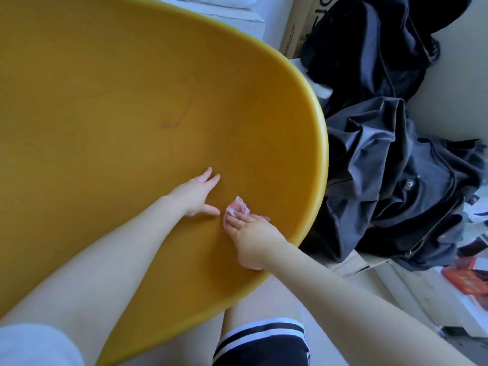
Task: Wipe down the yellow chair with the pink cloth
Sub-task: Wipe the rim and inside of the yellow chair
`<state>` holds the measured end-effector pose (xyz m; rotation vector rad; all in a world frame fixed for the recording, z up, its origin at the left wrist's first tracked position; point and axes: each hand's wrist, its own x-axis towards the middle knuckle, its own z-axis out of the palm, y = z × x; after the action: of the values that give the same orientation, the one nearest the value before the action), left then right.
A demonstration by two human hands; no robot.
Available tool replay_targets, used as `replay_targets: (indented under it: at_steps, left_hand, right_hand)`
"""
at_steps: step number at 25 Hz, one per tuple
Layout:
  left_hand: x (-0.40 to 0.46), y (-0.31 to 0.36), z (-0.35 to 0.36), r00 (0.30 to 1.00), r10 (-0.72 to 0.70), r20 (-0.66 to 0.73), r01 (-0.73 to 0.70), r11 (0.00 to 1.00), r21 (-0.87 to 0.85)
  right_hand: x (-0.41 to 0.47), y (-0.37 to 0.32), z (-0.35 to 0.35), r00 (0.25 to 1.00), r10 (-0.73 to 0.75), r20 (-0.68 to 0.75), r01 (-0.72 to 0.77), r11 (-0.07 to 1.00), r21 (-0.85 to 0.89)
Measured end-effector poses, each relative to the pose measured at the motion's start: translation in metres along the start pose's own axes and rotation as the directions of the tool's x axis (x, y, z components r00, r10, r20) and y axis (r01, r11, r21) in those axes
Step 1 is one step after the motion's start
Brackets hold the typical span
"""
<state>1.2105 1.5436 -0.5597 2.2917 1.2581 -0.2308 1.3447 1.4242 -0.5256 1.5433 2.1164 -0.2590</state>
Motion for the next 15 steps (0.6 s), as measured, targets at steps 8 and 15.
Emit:
replay_targets:
  at_steps: [8,15]
  left_hand:
    - [-0.025,-0.03,0.022,0.999,0.026,0.02,-0.025,0.999,-0.021]
    - [-0.05,-0.065,0.02,0.998,-0.045,-0.045,0.038,0.988,-0.147]
  right_hand:
    - [0.025,0.049,-0.04,0.93,0.287,-0.231,-0.309,0.949,-0.062]
    - [0.094,-0.06,0.005,0.945,0.242,-0.22,-0.175,0.942,0.285]
